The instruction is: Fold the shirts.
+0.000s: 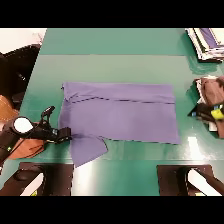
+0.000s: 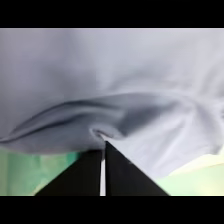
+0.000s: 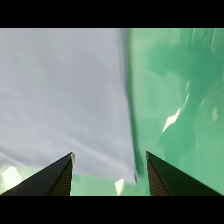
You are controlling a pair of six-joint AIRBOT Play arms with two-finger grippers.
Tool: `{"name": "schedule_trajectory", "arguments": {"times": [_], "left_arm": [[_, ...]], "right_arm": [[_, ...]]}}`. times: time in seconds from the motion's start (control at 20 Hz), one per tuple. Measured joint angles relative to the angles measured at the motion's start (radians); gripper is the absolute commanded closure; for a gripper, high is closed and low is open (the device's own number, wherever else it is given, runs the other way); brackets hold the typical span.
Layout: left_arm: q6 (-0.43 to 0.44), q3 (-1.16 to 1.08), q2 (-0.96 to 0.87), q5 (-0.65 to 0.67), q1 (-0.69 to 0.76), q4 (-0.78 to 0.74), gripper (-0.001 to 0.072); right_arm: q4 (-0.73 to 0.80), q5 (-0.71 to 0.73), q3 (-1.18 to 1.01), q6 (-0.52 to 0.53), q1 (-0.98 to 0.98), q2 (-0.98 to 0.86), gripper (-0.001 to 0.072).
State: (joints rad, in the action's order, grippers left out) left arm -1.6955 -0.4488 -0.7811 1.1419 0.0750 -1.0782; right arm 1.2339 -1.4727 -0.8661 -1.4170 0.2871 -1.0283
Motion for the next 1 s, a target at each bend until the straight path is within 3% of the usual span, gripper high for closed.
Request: {"name": "schedule_trajectory", "arguments": {"times": [0.25, 0.3, 0.4, 0.5, 0.65, 0.8, 1.0], "left_arm": [[0.020, -0.036, 0.000, -0.019, 0.000, 0.006, 0.0685], [0.023, -0.039, 0.000, -0.021, 0.000, 0.007, 0.0685], [0.026, -0.042, 0.000, -0.026, 0.000, 0.008, 0.0684], [0.026, -0.044, 0.000, -0.029, 0.000, 0.008, 0.0685], [0.029, -0.047, 0.003, -0.016, 0.000, 0.001, 0.0687], [0.021, -0.063, 0.056, 0.042, 0.000, -0.051, 0.0687], [-0.024, -0.080, 0.197, 0.195, 0.000, -0.110, 0.0687]], "right_arm": [[-0.032, 0.027, 0.263, 0.005, 0.104, -0.013, 0.0214], [-0.049, 0.043, 0.293, 0.006, 0.104, -0.029, 0.0275], [-0.081, 0.063, 0.324, 0.009, 0.082, -0.066, 0.0287], [-0.101, 0.077, 0.328, 0.011, 0.040, -0.099, 0.0547], [-0.098, 0.117, 0.307, 0.014, -0.028, -0.119, 0.0694], [-0.057, 0.128, 0.273, 0.016, -0.080, -0.079, 0.0695], [-0.001, 0.020, 0.226, 0.016, -0.108, 0.047, 0.0695]]}}
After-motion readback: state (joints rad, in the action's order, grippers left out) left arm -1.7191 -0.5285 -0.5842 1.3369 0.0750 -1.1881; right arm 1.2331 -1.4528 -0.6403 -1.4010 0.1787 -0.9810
